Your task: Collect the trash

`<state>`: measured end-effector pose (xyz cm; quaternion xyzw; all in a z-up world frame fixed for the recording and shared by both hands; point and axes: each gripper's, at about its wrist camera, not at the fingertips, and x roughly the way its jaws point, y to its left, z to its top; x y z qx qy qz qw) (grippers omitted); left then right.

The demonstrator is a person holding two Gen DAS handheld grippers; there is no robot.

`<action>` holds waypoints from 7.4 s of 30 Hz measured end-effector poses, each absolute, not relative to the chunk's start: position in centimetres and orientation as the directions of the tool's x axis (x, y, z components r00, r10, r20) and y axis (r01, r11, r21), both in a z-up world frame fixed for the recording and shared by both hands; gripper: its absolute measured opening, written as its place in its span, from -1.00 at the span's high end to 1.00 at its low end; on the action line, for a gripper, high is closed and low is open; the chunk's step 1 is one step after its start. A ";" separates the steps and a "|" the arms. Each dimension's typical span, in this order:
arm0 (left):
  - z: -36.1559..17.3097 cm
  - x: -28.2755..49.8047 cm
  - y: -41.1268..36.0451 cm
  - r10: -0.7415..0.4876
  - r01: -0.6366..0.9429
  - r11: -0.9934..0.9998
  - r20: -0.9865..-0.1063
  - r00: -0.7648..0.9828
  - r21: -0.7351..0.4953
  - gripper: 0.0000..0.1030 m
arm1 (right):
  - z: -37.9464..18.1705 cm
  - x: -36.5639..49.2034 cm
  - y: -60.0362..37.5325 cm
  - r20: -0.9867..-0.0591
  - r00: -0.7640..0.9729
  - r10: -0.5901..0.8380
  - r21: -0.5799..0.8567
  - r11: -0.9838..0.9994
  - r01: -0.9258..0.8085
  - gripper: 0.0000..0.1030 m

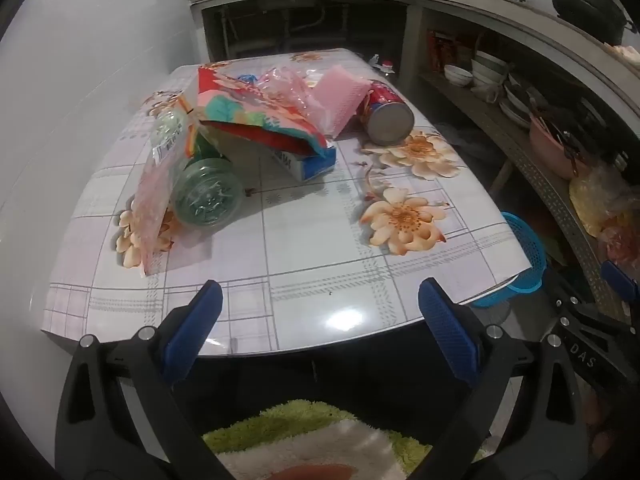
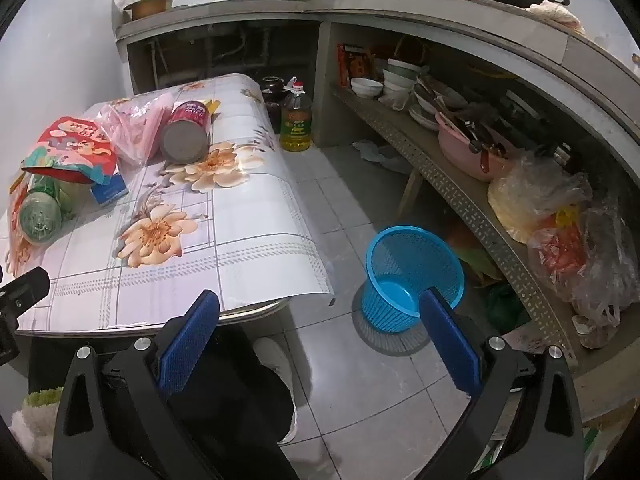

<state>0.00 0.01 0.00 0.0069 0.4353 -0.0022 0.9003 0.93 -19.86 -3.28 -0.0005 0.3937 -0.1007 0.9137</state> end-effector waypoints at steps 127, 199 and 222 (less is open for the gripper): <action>1.9 0.3 10.2 -0.234 0.112 0.968 -0.636 0.736 -0.226 -0.83 | -4.8 10.6 -10.5 -0.792 0.581 0.185 0.118 0.981 -0.151 -0.89; 4.1 3.7 19.3 0.062 -0.073 0.997 -0.424 0.904 -0.012 1.00 | -1.3 27.5 1.7 -0.727 0.547 0.416 0.185 0.885 -0.428 0.31; 6.9 2.6 20.1 0.033 -0.075 0.992 -0.365 0.931 -0.101 1.00 | 5.6 22.0 -7.2 -0.473 0.696 0.540 0.394 0.836 -0.381 0.73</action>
